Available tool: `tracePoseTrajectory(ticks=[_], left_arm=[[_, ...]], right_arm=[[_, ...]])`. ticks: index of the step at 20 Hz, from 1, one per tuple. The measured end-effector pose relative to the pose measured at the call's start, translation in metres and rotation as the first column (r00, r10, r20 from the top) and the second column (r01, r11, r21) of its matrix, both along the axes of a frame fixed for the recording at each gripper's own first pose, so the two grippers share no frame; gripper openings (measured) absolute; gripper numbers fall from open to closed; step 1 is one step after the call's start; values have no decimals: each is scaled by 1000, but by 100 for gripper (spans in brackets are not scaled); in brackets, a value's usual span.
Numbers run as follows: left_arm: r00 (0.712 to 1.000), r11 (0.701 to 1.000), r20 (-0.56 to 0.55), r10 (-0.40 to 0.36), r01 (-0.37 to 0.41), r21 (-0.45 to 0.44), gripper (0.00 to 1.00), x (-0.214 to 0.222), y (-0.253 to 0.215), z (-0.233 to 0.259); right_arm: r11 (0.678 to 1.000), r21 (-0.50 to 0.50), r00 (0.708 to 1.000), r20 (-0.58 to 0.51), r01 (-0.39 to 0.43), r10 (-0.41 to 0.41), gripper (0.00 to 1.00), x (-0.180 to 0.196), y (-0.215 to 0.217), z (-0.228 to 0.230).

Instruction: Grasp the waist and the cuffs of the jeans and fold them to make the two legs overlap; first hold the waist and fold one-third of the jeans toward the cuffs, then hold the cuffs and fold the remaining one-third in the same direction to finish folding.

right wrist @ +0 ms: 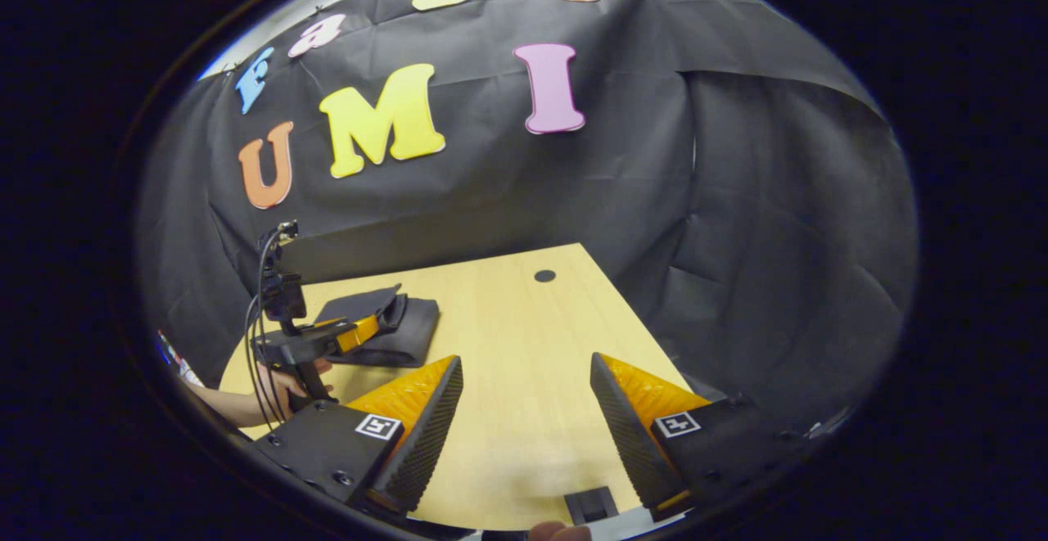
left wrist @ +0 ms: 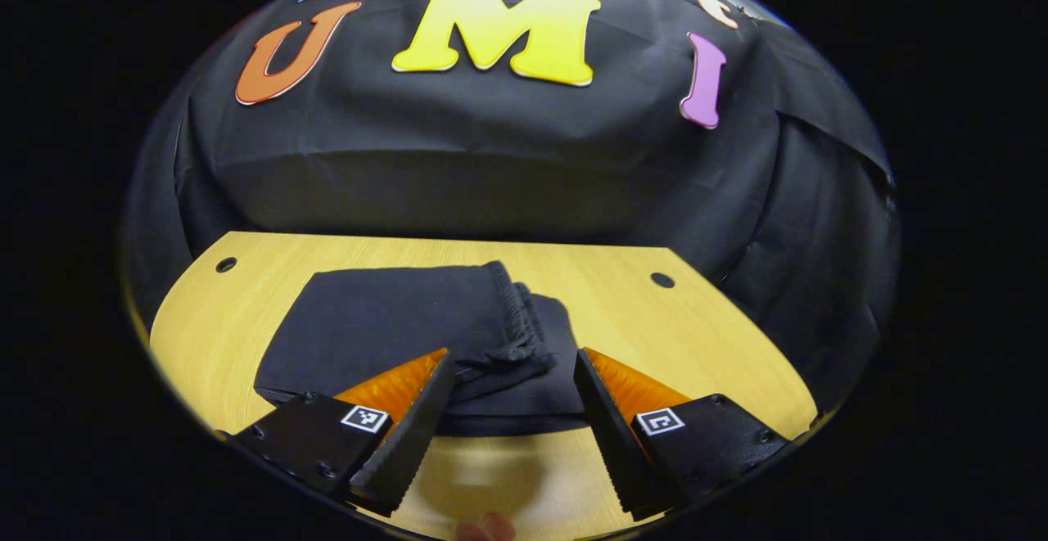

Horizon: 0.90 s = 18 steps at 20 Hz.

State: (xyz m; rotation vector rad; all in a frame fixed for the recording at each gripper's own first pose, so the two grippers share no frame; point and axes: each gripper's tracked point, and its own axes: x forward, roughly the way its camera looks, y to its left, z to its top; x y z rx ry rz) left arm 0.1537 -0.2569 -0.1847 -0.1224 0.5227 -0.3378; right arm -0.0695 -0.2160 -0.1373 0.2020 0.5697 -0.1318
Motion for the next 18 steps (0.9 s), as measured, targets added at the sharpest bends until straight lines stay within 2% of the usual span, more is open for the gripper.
tracePoseTrajectory(ticks=[4, 5, 7, 9, 10, 12, 13, 14, 15, 18], left_arm=[[996, 997, 65, 53, -49, -60, 94, -18, 34, 62], [993, 996, 97, 69, -63, -55, 94, -22, 48, 82], [979, 993, 170, 114, -108, -43, 94, -25, 80, 122], [955, 987, 251, 158, -152, -41, 95, -35, 111, 166], [941, 985, 288, 175, -171, -38, 95, -41, 123, 184], [911, 977, 357, 207, -210, -31, 95, -48, 148, 216], [895, 971, 383, 227, -236, -25, 100, -53, 160, 229], [880, 965, 407, 244, -261, -15, 96, -59, 172, 239], [870, 960, 420, 257, -280, -8, 96, -63, 181, 246], [836, 941, 458, 302, -339, -3, 96, -84, 205, 261]], right_arm=[[996, -9, 991, 95, -91, 92, 96, 27, 45, 30], [993, 4, 986, 120, -119, 118, 96, 36, 61, 39], [985, -35, 970, 170, -171, 174, 96, 51, 89, 55], [975, -92, 950, 221, -204, 220, 93, 67, 115, 73], [970, -114, 939, 248, -214, 237, 96, 75, 128, 81], [961, -156, 915, 305, -227, 266, 93, 87, 155, 100], [957, -174, 896, 343, -234, 281, 93, 91, 170, 112], [953, -195, 879, 378, -231, 290, 93, 94, 181, 125], [953, -205, 864, 410, -224, 291, 93, 94, 191, 132], [950, -190, 842, 442, -249, 309, 94, 87, 227, 140]])
